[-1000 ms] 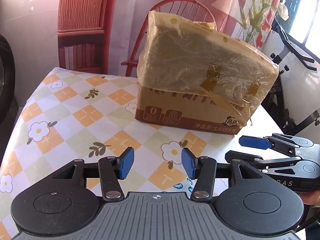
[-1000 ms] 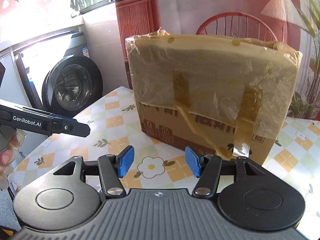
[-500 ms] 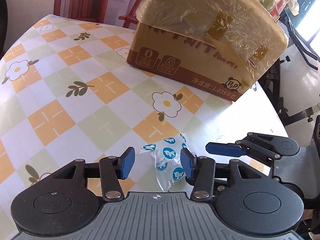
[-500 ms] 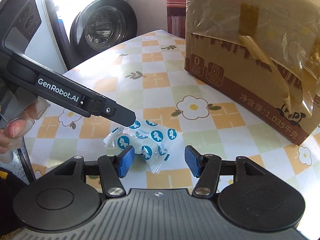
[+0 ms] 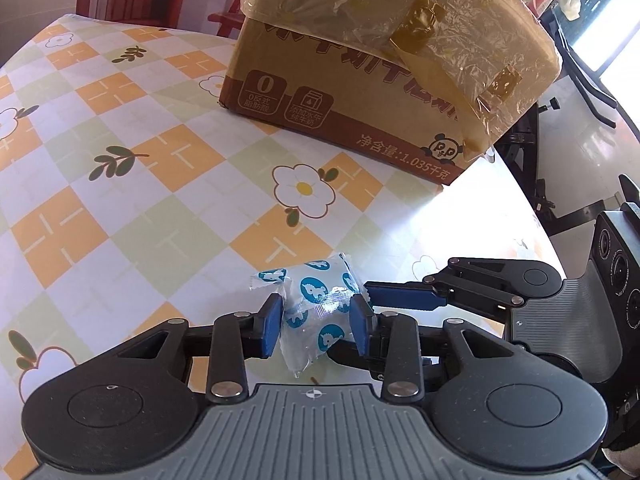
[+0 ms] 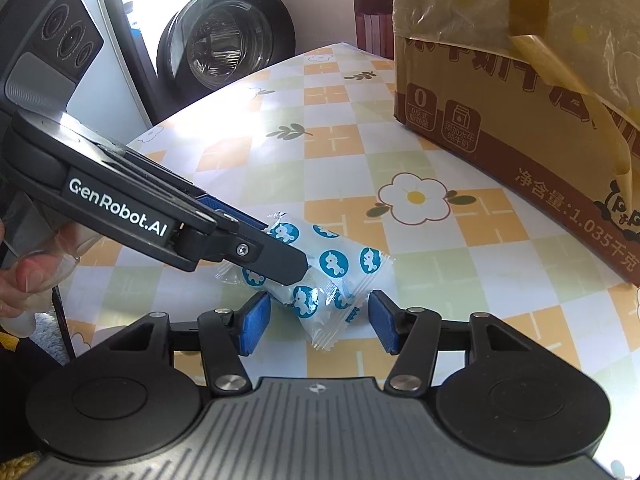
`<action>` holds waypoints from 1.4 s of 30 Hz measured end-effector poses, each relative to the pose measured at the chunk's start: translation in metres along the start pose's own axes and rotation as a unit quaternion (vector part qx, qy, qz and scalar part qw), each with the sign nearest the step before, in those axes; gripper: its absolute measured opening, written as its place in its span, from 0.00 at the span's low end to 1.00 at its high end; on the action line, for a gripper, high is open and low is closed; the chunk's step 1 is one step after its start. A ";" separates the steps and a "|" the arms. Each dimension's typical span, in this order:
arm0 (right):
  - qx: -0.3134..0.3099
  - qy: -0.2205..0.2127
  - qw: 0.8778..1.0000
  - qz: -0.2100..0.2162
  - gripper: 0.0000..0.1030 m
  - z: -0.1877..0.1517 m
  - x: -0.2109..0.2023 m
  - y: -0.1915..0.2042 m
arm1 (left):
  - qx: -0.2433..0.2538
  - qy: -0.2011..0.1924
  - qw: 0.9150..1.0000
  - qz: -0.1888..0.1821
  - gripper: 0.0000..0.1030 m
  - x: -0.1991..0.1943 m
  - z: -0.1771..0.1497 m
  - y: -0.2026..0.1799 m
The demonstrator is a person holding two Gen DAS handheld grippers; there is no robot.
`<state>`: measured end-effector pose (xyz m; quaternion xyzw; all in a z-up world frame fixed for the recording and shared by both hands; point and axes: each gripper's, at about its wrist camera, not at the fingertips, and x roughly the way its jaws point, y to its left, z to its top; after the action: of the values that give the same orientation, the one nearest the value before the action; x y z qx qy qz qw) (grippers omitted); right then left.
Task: Organize snacks
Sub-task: 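Carry the white candy packet with the left tool over the box, then open the left tool over the box to drop the candy packet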
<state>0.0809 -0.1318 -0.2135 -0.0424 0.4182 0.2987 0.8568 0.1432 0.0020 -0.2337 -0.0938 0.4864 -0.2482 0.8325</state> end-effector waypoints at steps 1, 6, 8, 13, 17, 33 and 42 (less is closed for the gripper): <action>0.004 -0.003 1.000 0.002 0.45 0.000 -0.001 -0.002 | 0.005 -0.002 1.000 -0.001 0.35 -0.001 0.001 -0.002; 0.008 -0.018 1.000 0.004 0.31 0.003 -0.009 -0.001 | 0.043 -0.018 0.999 0.005 0.34 -0.010 0.012 -0.020; 0.012 -0.029 1.000 0.001 0.31 0.008 -0.015 -0.003 | 0.054 -0.031 0.998 0.004 0.33 -0.016 0.019 -0.026; 0.002 -0.072 0.997 -0.017 0.31 0.030 -0.044 -0.010 | 0.072 -0.072 0.995 -0.006 0.33 -0.038 0.044 -0.041; -0.013 -0.106 0.994 -0.040 0.31 0.054 -0.069 -0.012 | 0.086 -0.109 0.990 -0.014 0.33 -0.057 0.067 -0.054; -0.059 -0.216 0.964 -0.146 0.31 0.155 -0.156 -0.038 | 0.161 -0.227 0.959 -0.053 0.33 -0.107 0.180 -0.126; -0.022 -0.185 0.964 -0.190 0.31 0.169 -0.142 -0.104 | 0.149 -0.179 0.969 -0.080 0.33 -0.030 0.236 -0.142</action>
<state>0.1873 -0.2298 -0.0178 -0.0840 0.2299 0.1422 0.9591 0.2875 -0.1247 -0.0340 -0.0498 0.2781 -0.3631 0.8879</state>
